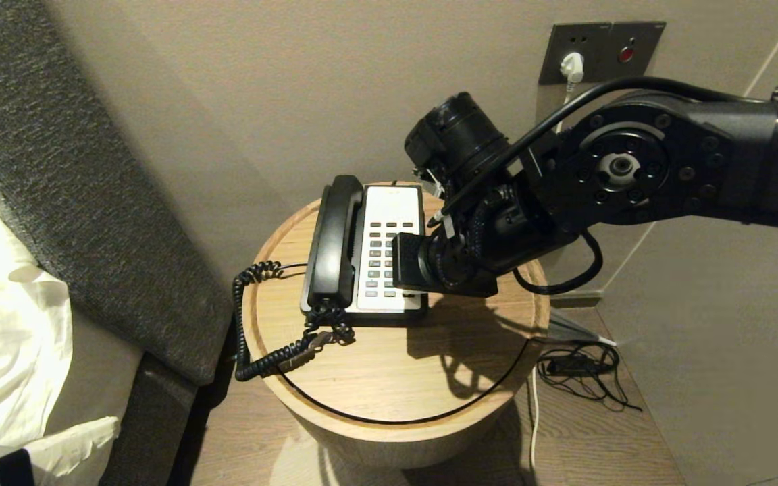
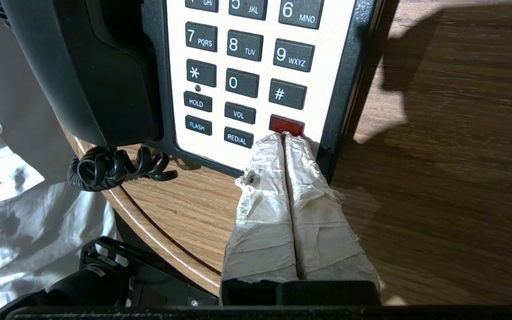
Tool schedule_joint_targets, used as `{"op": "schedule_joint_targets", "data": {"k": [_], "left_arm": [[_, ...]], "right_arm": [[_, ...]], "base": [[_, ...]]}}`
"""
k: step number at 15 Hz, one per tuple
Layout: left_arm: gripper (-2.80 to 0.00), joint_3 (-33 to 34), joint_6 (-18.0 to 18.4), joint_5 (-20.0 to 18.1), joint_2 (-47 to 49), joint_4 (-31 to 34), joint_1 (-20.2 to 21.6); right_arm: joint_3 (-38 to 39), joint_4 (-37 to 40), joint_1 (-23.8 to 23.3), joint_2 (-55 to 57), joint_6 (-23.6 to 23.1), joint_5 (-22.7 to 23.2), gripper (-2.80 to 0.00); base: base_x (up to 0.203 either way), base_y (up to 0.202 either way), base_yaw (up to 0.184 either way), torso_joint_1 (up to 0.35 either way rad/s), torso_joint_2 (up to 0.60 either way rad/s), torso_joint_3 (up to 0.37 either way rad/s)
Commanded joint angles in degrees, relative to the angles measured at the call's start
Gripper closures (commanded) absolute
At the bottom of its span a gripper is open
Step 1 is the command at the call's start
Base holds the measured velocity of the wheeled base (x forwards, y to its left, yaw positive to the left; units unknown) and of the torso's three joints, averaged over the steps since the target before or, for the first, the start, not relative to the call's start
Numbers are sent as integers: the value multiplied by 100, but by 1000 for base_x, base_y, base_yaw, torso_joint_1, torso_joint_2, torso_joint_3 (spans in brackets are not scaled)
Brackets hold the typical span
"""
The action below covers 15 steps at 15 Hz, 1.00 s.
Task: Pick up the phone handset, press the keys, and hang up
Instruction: End the call using the dial pad
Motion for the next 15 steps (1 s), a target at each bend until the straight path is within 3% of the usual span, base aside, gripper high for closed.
{"op": "schedule_joint_targets", "data": {"k": [1, 15], "left_arm": [[0, 5, -16, 9, 11, 11, -1], [0, 154, -24, 9, -18, 2, -1]], "right_arm": [[6, -10, -13, 20, 17, -5, 0], [6, 100, -15, -356, -72, -216, 0]], "base": [[0, 0, 0, 0, 0, 0], [0, 0, 0, 0, 0, 0]]}}
